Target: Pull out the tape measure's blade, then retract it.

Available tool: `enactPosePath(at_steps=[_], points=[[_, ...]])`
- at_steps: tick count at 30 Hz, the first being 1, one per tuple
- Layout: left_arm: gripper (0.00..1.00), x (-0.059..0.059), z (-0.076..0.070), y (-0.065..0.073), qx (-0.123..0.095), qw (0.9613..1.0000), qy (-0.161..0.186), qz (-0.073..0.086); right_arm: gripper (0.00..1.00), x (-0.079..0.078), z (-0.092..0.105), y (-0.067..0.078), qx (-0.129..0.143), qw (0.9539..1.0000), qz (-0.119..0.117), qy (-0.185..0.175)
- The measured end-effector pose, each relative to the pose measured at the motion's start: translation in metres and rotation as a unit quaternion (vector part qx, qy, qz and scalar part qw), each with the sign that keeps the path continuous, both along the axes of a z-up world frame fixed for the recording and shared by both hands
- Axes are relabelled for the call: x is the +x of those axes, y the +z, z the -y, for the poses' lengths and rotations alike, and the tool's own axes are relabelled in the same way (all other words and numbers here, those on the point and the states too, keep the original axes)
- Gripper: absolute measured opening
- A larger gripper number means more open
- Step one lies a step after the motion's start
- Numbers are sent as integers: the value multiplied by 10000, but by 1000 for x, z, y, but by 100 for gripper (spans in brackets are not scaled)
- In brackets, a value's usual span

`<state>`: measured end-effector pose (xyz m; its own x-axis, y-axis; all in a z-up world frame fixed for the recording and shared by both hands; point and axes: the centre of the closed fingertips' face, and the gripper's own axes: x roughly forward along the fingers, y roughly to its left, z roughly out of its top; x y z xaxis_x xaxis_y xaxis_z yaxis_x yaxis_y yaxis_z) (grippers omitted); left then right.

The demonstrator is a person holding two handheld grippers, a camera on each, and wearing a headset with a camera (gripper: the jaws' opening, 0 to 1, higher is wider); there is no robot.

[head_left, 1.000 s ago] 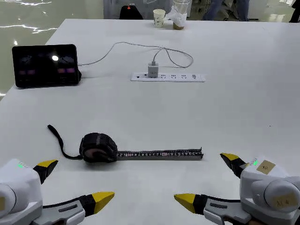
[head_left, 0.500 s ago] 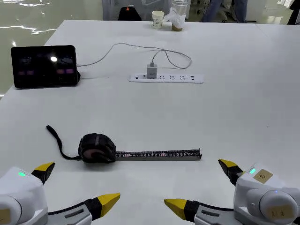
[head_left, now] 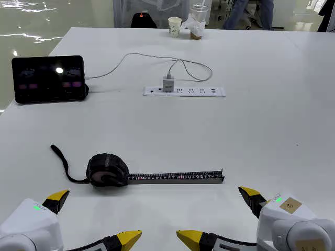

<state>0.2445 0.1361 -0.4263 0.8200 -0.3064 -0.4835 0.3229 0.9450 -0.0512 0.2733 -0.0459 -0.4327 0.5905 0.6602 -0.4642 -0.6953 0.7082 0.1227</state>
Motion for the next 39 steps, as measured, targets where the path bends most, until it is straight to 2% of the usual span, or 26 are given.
enactPosePath(at_steps=[13, 39], points=[[99, 1, 4, 5, -102, 9999, 43, 60, 99, -1, -1, 1, 34, 10000, 32, -4], [99, 2, 4, 4, -32, 9998, 163, 74, 99, -3, -1, 1, 106, 9999, -2, 15]])
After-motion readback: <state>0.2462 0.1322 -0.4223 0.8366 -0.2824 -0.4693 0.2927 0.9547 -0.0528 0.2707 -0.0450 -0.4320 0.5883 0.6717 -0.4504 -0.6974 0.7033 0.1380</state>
